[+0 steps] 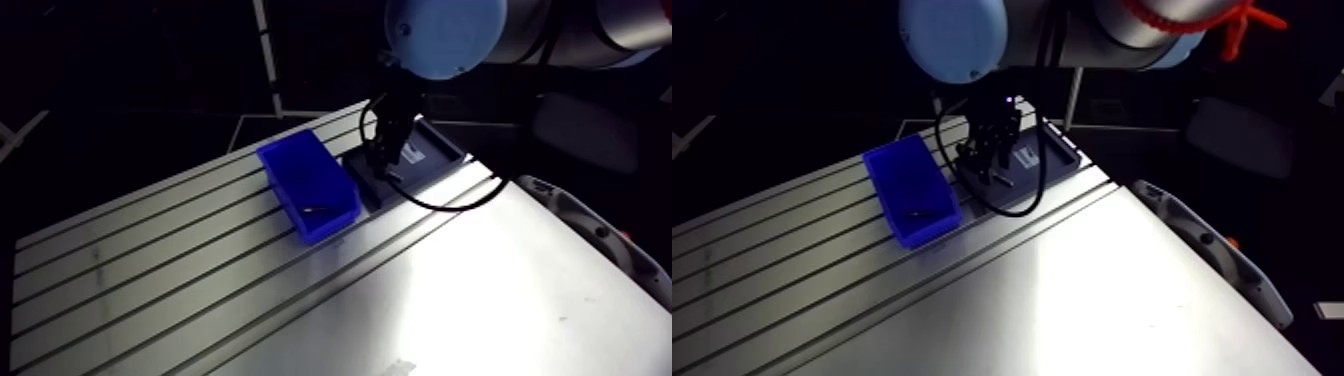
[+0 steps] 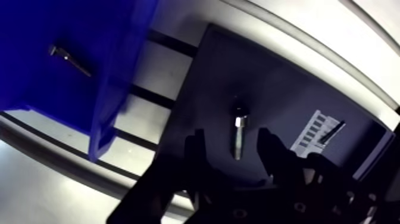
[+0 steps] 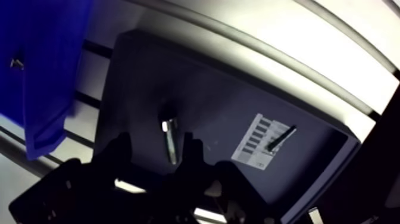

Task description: Pick up the M10 bolt from the tray and put it into the blue bin.

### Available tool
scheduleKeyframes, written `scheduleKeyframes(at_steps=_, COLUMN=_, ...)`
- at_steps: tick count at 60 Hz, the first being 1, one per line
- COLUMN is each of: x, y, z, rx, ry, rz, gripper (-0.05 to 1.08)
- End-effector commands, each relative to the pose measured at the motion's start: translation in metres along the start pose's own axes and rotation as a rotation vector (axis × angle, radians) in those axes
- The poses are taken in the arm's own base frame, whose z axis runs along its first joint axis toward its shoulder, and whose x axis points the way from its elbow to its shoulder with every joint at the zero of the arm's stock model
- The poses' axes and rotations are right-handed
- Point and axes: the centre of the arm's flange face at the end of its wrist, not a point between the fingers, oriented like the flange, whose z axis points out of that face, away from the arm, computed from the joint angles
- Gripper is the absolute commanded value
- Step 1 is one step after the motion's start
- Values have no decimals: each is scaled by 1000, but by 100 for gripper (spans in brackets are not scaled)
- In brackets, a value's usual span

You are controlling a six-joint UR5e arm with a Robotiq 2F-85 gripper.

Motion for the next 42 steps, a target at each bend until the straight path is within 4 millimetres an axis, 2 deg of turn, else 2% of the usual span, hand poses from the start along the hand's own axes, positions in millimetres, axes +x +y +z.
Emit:
scheduleKeyframes(at_steps=1, x=-1, y=-1, z=6, rx=0, ry=0, rz=-1, gripper=44)
scheduleKeyframes(at_steps=42, x=-3, y=2, z=9, rx=2, ry=0, rz=5, gripper=49)
